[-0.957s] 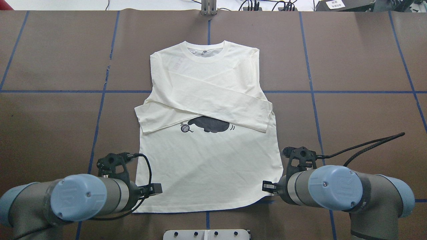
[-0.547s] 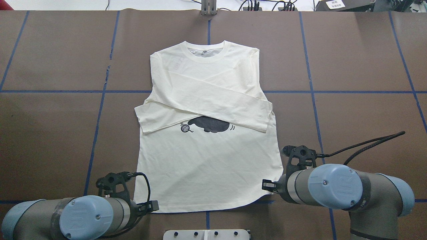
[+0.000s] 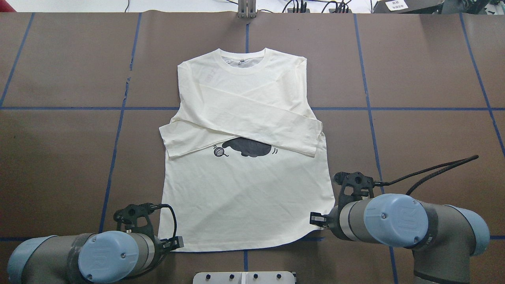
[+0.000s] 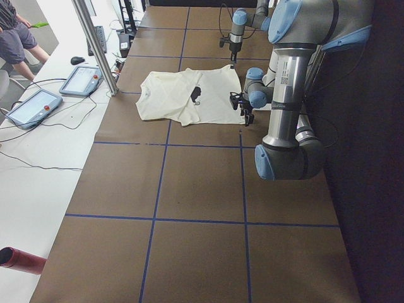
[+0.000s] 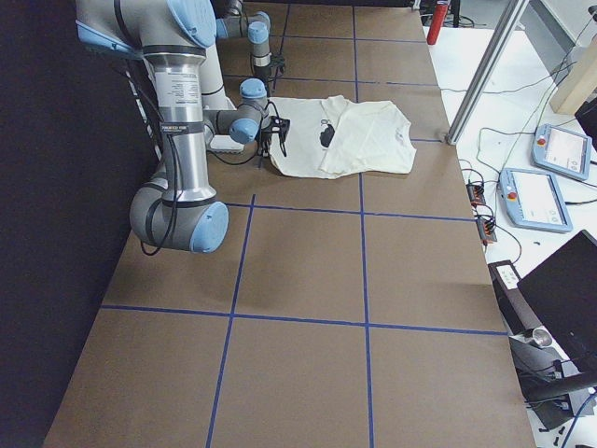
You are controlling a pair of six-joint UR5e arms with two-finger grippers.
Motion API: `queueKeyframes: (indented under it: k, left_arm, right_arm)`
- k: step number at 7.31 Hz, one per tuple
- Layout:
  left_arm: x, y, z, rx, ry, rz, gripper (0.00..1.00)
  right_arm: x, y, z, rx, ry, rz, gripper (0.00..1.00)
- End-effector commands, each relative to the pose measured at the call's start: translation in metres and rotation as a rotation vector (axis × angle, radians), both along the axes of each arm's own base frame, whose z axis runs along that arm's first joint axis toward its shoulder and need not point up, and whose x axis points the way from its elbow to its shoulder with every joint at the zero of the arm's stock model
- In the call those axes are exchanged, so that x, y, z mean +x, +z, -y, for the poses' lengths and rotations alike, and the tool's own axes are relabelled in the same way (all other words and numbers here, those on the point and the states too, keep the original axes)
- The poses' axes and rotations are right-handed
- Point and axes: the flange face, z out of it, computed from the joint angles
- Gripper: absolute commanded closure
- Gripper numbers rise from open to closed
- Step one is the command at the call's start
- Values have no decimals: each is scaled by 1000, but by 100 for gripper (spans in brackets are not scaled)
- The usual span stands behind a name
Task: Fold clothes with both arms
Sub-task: 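Move both grippers down to the hem corners nearest the robot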
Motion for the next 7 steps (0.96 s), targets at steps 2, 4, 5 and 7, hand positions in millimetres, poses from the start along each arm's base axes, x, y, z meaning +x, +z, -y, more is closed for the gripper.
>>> queueKeyframes:
  k: [2, 4, 5, 7]
  left_arm:
    - [-3, 1, 12, 1, -21, 1, 21]
    - [0, 5, 12, -2, -23, 7, 24]
    - [3, 9, 13, -6, -24, 17, 28]
    - [4, 9, 13, -8, -26, 17, 64]
  right_arm:
    - [0, 2, 1, 3, -2, -4, 100]
    - [0, 3, 1, 4, -3, -6, 100]
    - [0, 2, 1, 4, -3, -6, 100]
    - [0, 2, 1, 5, -4, -6, 100]
